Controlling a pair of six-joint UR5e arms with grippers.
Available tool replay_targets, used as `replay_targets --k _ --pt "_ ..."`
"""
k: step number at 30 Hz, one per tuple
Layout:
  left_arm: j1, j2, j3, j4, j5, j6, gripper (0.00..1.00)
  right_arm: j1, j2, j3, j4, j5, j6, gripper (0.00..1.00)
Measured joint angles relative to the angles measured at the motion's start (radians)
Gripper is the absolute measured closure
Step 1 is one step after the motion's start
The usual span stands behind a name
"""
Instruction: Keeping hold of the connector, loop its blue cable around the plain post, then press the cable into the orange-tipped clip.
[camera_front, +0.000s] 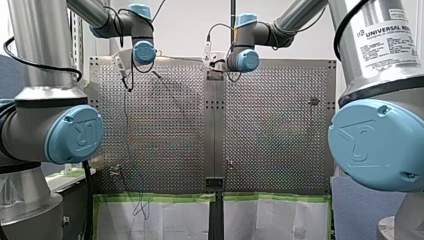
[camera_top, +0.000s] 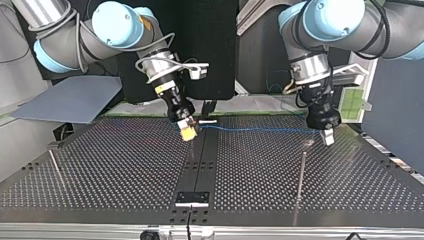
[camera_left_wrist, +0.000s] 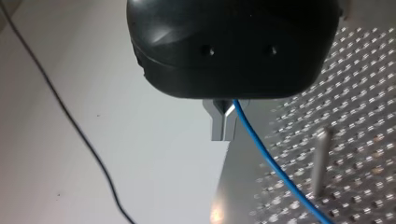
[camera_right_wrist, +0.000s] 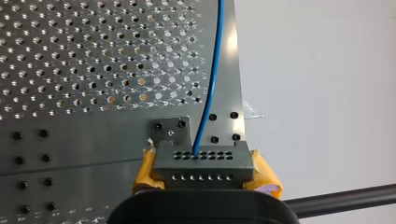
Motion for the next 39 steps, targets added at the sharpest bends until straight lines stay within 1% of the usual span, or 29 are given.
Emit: replay_targets --k 8,11,16,20,28,32,39 --pt "0.080 -0.012 0.070 -0.018 0.080 -0.013 1.00 -0.007 0.011 -0.028 -0.003 -0.014 0.004 1.00" --pt "0.103 -0.025 0.098 -0.028 0.098 -0.014 1.00 -0.010 0.014 -0.041 -0.002 -0.019 0.006 1.00" --pt "0.117 -0.049 0.142 -0.045 0.108 -0.014 1.00 -0.011 0.019 -0.053 0.001 -0.025 0.008 1.00" --pt "0.124 -0.070 0.165 -0.048 0.120 -0.017 1.00 -0.012 0.046 -0.082 0.020 -0.037 0.010 1.00" --pt "0.142 -0.125 0.177 -0.044 0.142 -0.022 1.00 -0.013 0.099 -0.153 0.029 -0.052 0.014 1.00" --pt "0.156 -0.145 0.182 -0.039 0.156 -0.030 1.00 -0.013 0.115 -0.170 0.028 -0.054 0.015 1.00" --pt "0.184 -0.156 0.185 -0.025 0.186 -0.045 1.00 -0.014 0.137 -0.190 0.029 -0.055 0.016 1.00"
